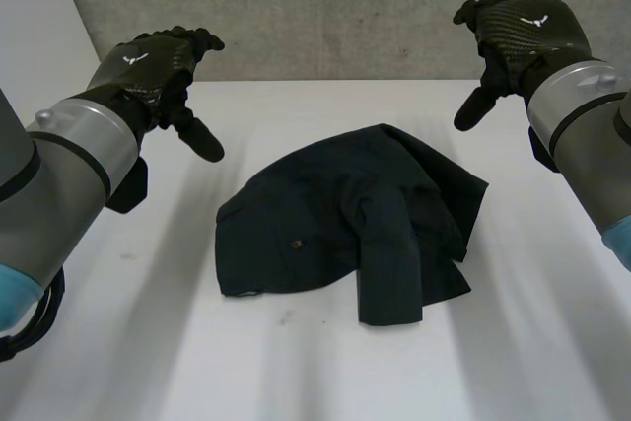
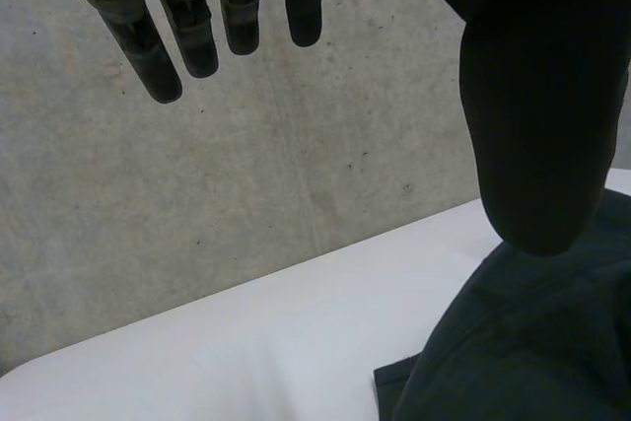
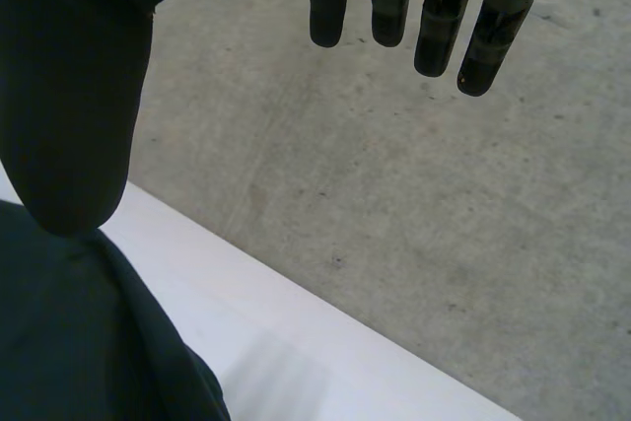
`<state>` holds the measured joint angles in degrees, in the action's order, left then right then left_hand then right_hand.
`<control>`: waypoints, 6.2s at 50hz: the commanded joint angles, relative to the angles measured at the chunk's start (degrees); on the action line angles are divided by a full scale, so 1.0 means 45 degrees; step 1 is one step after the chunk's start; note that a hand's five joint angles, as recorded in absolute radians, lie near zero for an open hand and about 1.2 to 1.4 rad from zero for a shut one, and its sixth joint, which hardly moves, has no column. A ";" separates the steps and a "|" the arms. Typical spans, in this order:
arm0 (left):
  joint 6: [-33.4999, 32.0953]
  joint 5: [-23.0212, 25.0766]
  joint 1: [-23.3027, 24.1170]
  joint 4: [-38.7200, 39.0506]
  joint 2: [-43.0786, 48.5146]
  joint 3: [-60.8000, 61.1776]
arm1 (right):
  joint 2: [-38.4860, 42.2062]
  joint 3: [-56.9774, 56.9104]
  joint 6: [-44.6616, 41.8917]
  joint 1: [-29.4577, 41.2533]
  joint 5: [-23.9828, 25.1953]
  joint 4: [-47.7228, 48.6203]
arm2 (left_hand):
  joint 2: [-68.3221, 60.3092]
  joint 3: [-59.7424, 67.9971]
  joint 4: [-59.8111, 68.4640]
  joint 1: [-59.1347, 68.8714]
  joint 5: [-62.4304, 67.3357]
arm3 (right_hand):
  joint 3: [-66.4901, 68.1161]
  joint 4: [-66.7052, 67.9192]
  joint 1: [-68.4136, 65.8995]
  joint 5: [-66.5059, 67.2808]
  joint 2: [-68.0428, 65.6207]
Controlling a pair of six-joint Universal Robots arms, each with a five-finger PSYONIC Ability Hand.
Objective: Fold the shorts.
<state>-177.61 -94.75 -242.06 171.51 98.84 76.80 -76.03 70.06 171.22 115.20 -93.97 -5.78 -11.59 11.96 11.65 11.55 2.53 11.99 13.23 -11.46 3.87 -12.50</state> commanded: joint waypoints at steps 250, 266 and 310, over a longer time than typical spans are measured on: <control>-0.6879 0.4141 -0.3788 0.4172 0.1024 0.8363 | 0.3498 0.5174 -0.3127 -0.0484 0.3910 0.3433 | -0.4776 0.4695 0.4763 0.4785 0.4567 | 1.5112 1.4837 -1.5230 1.4695 -1.5000; -0.6899 0.3538 -0.3709 0.4465 0.2743 0.7074 | 0.2814 0.5604 -0.3088 -0.0484 0.3890 0.3413 | -1.0030 0.9948 1.0017 1.0038 0.9821 | 1.5112 1.4837 -1.5230 1.4695 -1.5000; -0.6801 0.1544 -0.1971 0.2473 -0.1967 0.4925 | -0.0001 0.1151 -0.4963 -0.0464 0.2894 -0.3051 | -1.5202 1.5121 1.5189 1.5210 1.4993 | 1.5112 1.4837 -1.5230 1.4695 -1.5000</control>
<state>-207.97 -87.70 -251.48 182.35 78.12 100.04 -85.19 75.21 148.41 113.12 -80.91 -19.80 -68.43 68.20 68.69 65.03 56.11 67.69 68.20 -54.41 56.98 -66.55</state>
